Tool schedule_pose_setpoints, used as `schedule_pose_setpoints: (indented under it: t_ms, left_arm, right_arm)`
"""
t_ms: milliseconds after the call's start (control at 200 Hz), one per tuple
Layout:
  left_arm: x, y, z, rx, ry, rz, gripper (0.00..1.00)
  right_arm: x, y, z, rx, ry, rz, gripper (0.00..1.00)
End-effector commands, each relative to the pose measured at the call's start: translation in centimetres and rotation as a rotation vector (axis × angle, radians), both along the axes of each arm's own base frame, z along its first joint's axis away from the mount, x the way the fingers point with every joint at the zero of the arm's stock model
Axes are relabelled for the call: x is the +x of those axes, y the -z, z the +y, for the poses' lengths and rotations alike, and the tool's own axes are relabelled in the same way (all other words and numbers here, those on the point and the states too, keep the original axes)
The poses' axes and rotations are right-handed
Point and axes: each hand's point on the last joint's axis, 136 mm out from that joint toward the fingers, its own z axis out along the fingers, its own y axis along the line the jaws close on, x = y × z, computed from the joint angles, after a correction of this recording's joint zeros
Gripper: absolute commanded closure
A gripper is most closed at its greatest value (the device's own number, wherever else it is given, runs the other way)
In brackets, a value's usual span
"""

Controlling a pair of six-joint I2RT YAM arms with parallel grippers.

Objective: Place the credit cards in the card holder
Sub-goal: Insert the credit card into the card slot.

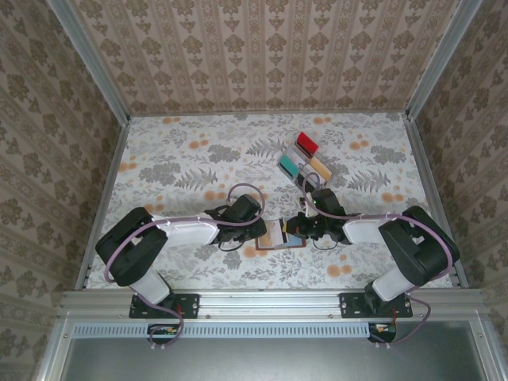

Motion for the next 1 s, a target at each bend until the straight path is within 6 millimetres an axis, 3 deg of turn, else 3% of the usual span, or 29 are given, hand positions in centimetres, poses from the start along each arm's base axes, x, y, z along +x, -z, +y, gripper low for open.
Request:
schedule_pose_setpoints:
  t_ms: [0, 155, 400, 730, 890, 995]
  left_arm:
    - [-0.8, 0.9, -0.3, 0.025, 0.028, 0.029, 0.67]
    - [-0.8, 0.7, -0.4, 0.016, 0.026, 0.027, 0.66]
    - [-0.8, 0.6, -0.4, 0.014, 0.023, 0.024, 0.66]
    - [-0.8, 0.6, -0.2, 0.021, 0.022, 0.021, 0.67]
    - [-0.9, 0.6, -0.1, 0.018, 0.019, 0.021, 0.67]
    - [-0.8, 0.5, -0.2, 0.013, 0.016, 0.019, 0.67]
  right_arm:
    - [-0.2, 0.6, -0.7, -0.057, 0.051, 0.017, 1.0]
    - [-0.1, 0.2, 0.3, -0.038, 0.034, 0.021, 1.0]
    - [-0.8, 0.2, 1.7, -0.09, -0.018, 0.029, 0.91]
    - [-0.6, -0.6, 0.4, -0.217, -0.039, 0.014, 0.74]
    - [-0.8, -0.5, 0.5, -0.222, -0.055, 0.028, 0.75]
    - [-0.9, -0.4, 1.1, -0.193, -0.066, 0.041, 0.87]
